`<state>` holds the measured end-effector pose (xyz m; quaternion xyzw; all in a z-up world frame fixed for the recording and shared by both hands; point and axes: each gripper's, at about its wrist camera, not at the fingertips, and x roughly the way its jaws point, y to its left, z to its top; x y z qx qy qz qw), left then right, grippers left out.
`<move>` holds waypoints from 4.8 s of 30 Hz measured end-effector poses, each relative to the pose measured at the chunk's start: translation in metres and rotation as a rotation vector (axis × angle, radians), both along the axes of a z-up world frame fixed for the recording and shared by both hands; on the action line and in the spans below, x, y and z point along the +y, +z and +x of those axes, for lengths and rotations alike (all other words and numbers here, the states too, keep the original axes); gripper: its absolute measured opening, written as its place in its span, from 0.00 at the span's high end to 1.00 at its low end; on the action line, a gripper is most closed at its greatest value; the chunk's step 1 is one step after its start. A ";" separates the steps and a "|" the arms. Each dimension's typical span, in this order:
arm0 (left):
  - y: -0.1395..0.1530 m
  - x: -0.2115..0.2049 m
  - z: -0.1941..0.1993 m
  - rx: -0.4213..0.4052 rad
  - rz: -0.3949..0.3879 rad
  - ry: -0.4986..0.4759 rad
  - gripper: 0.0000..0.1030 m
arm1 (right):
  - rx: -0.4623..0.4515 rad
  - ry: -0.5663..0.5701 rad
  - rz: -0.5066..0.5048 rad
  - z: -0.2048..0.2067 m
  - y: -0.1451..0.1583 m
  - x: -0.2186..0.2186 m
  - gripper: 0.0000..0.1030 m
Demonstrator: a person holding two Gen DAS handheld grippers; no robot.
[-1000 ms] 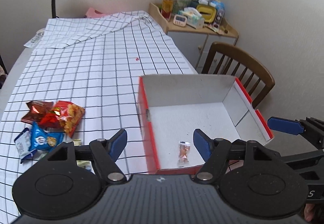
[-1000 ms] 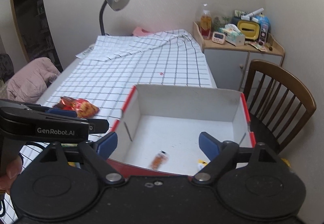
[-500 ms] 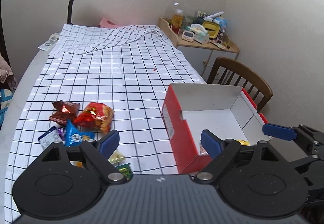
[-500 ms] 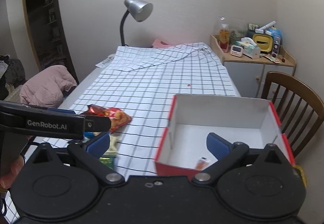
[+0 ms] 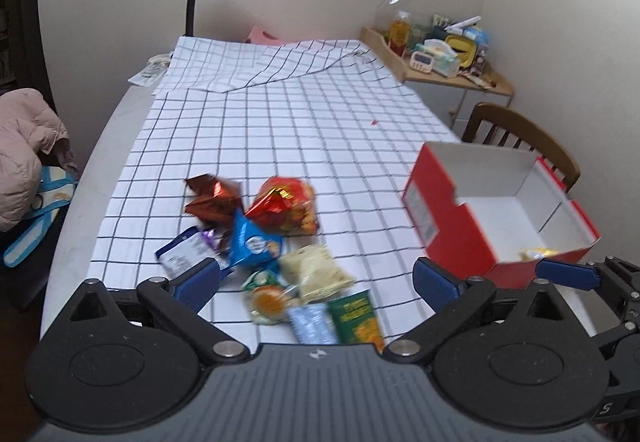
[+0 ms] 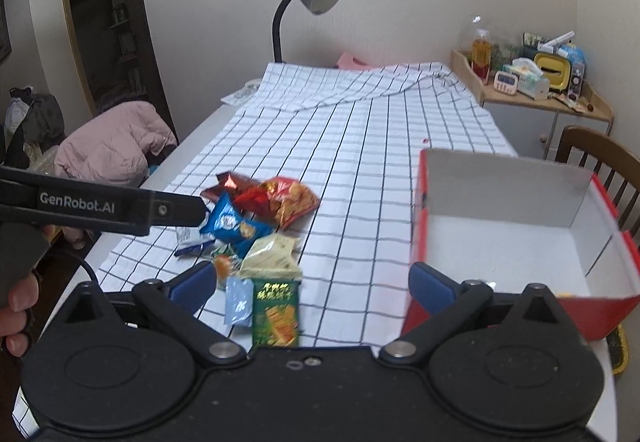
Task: Organize snacks
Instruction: 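Withdraw both tools from the box back toward the snack pile, then grasp the blue cookie packet with the left tool while the right grasps the green cracker pack, then carry both packets over the red box and open both tools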
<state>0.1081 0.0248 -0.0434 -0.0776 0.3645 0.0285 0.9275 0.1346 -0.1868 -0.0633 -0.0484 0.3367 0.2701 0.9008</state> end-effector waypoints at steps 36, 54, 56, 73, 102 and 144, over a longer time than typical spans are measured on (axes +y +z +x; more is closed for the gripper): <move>-0.093 0.025 0.028 0.183 -0.004 0.024 0.01 | 0.193 0.137 -0.159 0.044 -0.120 0.076 0.59; -0.127 -0.027 0.070 0.309 -0.042 0.101 0.01 | 0.190 0.055 -0.137 0.041 -0.105 0.013 0.59; -0.130 -0.032 0.075 0.321 -0.034 0.129 0.01 | 0.190 0.056 -0.138 0.040 -0.105 0.009 0.59; -0.127 -0.027 0.078 0.346 -0.086 0.271 0.48 | 0.183 0.045 -0.125 0.037 -0.101 -0.013 0.59; -0.046 -0.059 0.017 0.258 -0.252 0.135 0.81 | 0.167 0.037 -0.049 0.022 -0.028 -0.068 0.59; -0.055 -0.231 0.206 0.333 -0.057 -0.119 0.80 | 0.254 -0.202 -0.131 0.176 -0.054 -0.179 0.59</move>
